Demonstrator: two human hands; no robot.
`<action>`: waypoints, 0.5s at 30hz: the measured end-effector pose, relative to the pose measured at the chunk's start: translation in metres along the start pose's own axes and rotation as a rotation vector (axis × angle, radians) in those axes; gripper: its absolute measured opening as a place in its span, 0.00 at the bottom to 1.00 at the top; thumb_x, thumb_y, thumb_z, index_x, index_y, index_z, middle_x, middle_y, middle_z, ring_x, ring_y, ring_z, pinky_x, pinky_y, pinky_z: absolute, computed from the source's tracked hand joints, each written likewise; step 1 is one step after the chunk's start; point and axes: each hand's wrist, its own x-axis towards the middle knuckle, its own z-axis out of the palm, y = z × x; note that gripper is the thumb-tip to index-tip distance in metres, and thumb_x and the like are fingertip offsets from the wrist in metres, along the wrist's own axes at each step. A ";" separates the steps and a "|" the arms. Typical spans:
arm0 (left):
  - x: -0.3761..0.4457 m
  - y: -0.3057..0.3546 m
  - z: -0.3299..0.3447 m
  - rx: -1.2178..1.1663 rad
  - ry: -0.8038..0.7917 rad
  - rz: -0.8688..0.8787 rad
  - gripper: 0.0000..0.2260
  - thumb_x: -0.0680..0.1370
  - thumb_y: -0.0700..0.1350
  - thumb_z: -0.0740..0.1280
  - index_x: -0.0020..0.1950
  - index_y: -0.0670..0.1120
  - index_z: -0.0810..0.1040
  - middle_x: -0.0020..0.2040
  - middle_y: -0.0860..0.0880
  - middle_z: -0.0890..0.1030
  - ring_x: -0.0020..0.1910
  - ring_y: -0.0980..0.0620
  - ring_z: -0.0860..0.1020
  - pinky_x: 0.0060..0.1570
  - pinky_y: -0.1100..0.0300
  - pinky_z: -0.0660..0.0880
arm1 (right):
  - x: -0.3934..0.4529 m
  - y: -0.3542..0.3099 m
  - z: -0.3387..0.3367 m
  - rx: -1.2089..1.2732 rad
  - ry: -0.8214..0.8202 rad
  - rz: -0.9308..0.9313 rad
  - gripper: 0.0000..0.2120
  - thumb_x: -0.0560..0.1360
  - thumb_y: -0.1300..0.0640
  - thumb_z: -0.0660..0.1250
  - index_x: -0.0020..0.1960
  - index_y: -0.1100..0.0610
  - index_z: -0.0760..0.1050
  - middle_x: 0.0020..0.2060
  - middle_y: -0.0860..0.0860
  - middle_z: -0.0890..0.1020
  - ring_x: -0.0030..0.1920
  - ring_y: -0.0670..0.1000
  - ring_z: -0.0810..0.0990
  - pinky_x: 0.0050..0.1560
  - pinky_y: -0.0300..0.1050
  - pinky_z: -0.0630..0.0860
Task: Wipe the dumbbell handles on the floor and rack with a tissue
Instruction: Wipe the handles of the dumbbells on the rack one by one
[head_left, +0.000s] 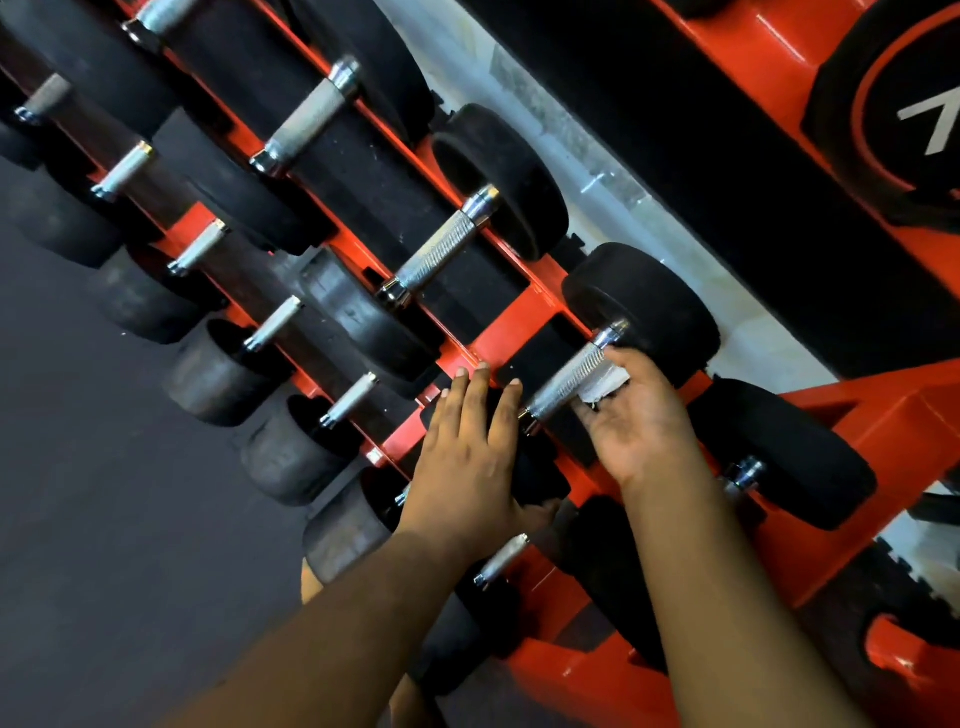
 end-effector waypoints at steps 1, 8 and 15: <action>0.000 0.000 0.000 -0.005 0.000 -0.002 0.55 0.62 0.73 0.68 0.80 0.46 0.55 0.80 0.38 0.56 0.80 0.38 0.53 0.78 0.42 0.54 | 0.003 -0.002 0.004 -0.022 -0.012 0.007 0.05 0.79 0.60 0.63 0.51 0.59 0.77 0.45 0.55 0.82 0.47 0.52 0.82 0.60 0.50 0.75; 0.000 -0.001 0.000 0.002 0.004 -0.005 0.56 0.62 0.73 0.69 0.80 0.45 0.55 0.80 0.38 0.57 0.80 0.37 0.54 0.78 0.42 0.56 | -0.004 0.006 0.000 -0.013 -0.018 -0.005 0.07 0.78 0.59 0.63 0.54 0.57 0.78 0.47 0.54 0.83 0.50 0.52 0.83 0.58 0.49 0.77; 0.001 0.001 -0.001 0.002 -0.019 -0.014 0.55 0.62 0.76 0.61 0.81 0.47 0.52 0.81 0.39 0.54 0.81 0.39 0.50 0.79 0.43 0.52 | 0.002 0.006 0.010 -0.055 -0.030 0.045 0.06 0.79 0.56 0.63 0.50 0.56 0.77 0.46 0.54 0.82 0.47 0.52 0.81 0.59 0.53 0.75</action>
